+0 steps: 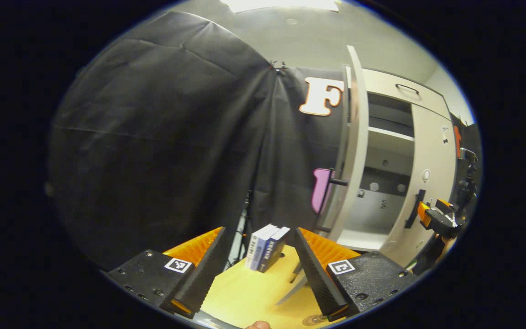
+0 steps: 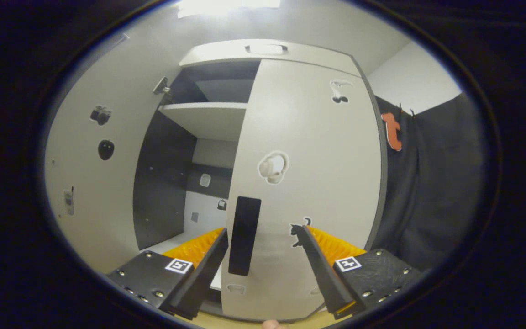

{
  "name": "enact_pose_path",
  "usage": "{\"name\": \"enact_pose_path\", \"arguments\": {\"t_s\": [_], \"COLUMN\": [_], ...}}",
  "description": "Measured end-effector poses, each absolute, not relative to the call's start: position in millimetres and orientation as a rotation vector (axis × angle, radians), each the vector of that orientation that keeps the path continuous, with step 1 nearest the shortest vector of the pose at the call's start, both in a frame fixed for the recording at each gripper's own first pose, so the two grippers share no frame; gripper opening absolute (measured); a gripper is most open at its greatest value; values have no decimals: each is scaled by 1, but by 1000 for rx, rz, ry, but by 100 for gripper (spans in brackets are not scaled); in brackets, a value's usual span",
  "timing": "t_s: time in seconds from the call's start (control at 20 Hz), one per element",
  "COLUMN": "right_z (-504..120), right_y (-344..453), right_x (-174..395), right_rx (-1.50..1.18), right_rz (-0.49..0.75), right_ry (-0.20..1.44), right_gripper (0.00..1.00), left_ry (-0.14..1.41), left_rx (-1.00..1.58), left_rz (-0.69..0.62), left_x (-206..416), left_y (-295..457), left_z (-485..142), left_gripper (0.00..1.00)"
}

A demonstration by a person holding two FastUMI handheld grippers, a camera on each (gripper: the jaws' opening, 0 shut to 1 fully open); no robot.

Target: Grasp the bottle in the cabinet with the left hand and place it on the coaster, then close the right door with the right hand and the left door with the left hand.

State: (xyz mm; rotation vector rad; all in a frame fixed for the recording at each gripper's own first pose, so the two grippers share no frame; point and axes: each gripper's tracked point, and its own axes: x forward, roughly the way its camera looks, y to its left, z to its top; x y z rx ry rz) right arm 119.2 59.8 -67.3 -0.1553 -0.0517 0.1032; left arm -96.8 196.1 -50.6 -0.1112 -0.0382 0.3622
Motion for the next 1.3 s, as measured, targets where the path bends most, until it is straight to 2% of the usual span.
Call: {"name": "enact_pose_path", "arguments": {"t_s": [0.05, 0.1, 0.15, 0.25, 0.55, 0.6, 0.65, 0.7, 0.75, 0.8, 0.85, 0.95, 1.0, 1.2, 1.25, 1.3], "right_z": [-65, -65, -68, -74, -91, -93, -95, -97, -98, -100, -101, -104, -106, -108, -107, -108], "right_y": [53, 47, 42, 26, -25, -32, -37, -42, -46, -49, -52, -56, -58, -69, -73, -78], "right_x": [114, 109, 104, 95, 69, 64, 61, 59, 56, 52, 49, 43, 40, 28, 26, 23], "right_rx": [-161, -163, -161, -159, -160, -152, -143, -136, -131, -127, -121, -114, -113, -111, -109, -110], "right_rz": [92, 87, 81, 57, -55, -69, -82, -94, -105, -115, -122, -129, -131, -157, -164, -174], "right_ry": [-59, -54, -39, -9, 59, 69, 76, 84, 90, 96, 99, 112, 119, 134, 137, 139], "right_gripper": [97, 98, 98, 98, 97, 97, 97, 97, 97, 97, 98, 98, 97, 98, 98, 98], "left_ry": [-37, -31, -21, -1, 64, 65, 89, 96, 102, 105, 103, 103, 97, 86, 80, 79], "left_rx": [-102, -96, -90, -63, 34, 57, 65, 64, 66, 65, 64, 74, 88, 107, 110, 120], "left_rz": [322, 285, 260, 223, 79, 45, 13, -14, -36, -56, -77, -118, -140, -241, -241, -227], "left_x": [-86, -75, -66, -52, -28, -27, -25, -26, -23, -21, -19, -16, -15, -1, 4, 11], "left_y": [191, 186, 183, 180, 170, 167, 164, 158, 153, 147, 141, 125, 116, 75, 69, 67], "left_z": [-48, -47, -48, -55, -64, -60, -63, -63, -62, -63, -63, -65, -64, -67, -66, -65], "left_gripper": [93, 93, 88, 87, 87, 90, 85, 90, 84, 89, 89, 89, 86, 89, 84, 84]}}
